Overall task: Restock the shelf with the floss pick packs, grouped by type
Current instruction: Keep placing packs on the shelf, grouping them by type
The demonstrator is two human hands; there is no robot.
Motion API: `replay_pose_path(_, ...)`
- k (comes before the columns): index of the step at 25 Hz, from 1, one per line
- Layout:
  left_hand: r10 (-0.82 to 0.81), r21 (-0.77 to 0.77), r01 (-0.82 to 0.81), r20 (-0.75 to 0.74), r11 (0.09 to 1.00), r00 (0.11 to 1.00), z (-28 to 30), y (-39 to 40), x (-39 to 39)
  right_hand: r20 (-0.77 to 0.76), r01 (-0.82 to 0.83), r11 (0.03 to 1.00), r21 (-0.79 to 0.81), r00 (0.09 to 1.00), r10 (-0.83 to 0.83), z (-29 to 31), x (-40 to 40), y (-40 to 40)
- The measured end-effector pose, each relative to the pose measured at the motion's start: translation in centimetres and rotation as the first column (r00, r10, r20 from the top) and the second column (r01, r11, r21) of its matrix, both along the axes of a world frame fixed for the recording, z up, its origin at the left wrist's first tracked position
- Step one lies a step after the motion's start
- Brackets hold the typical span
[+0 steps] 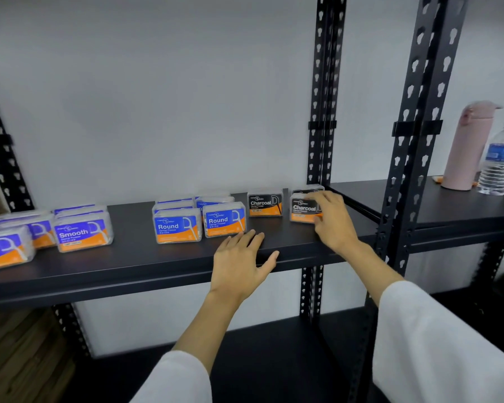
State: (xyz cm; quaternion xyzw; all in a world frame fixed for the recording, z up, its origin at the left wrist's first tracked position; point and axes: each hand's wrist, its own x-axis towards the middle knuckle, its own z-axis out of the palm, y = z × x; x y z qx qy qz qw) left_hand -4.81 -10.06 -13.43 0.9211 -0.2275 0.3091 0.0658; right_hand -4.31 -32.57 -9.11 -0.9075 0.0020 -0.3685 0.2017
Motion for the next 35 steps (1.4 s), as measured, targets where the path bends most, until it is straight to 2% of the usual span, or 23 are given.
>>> replay_pose_path(6,-0.002,-0.011,0.002,0.03,1.0,1.0,0.1,0.1,-0.3,-0.068,0.01,1.0,0.018,0.998,-0.009,0.7,1.6,-0.8)
replay_pose_path(11,-0.043,0.028,0.046,-0.083,0.999,0.996,1.0,0.4,-1.0,0.003,-0.004,0.997,0.082,1.0,0.004,0.3,-0.7,-0.1)
replay_pose_path(12,-0.083,0.008,0.085,-0.113,0.996,0.99,1.2,0.7,-1.3,0.0,-0.015,0.993,0.118,1.0,0.015,0.2,-1.6,0.4)
replay_pose_path(14,-0.186,-0.129,0.165,-0.17,0.978,0.968,1.4,1.5,-2.4,-0.012,-0.034,0.983,0.18,0.999,0.036,0.0,-3.7,1.7)
replay_pose_path(16,-0.233,-0.265,0.192,-0.136,0.945,0.963,1.3,2.8,-4.1,-0.01,-0.057,0.971,0.234,0.998,0.061,-0.4,-6.2,3.5)
replay_pose_path(19,-0.159,-0.246,0.132,-0.093,0.96,0.983,0.5,5.0,-7.6,-0.01,-0.107,0.947,0.304,0.993,0.116,-1.9,-10.5,6.6)
replay_pose_path(21,-0.098,-0.209,0.06,-0.175,0.976,0.98,-0.6,6.8,-9.8,-0.1,-0.108,0.944,0.313,0.984,0.146,-3.6,-12.8,8.7)
replay_pose_path(23,-0.03,-0.178,-0.024,-0.296,0.984,0.955,-2.3,8.8,-11.4,-0.258,-0.1,0.952,0.289,0.95,0.178,-5.9,-14.3,10.7)
replay_pose_path(27,0.092,-0.065,-0.152,-0.546,0.986,0.833,-8.1,12.9,-12.9,-0.522,-0.134,0.956,0.26,0.814,0.256,-12.1,-14.8,13.9)
replay_pose_path(31,0.192,0.021,-0.284,-0.782,0.959,0.593,-16.8,17.0,-12.4,-0.72,-0.175,0.959,0.223,0.634,0.283,-20.6,-12.7,17.0)
replay_pose_path(35,0.225,0.091,-0.361,-0.91,0.928,0.349,-27.1,20.4,-11.6,-0.844,-0.189,0.957,0.22,0.455,0.284,-30.7,-10.0,19.9)
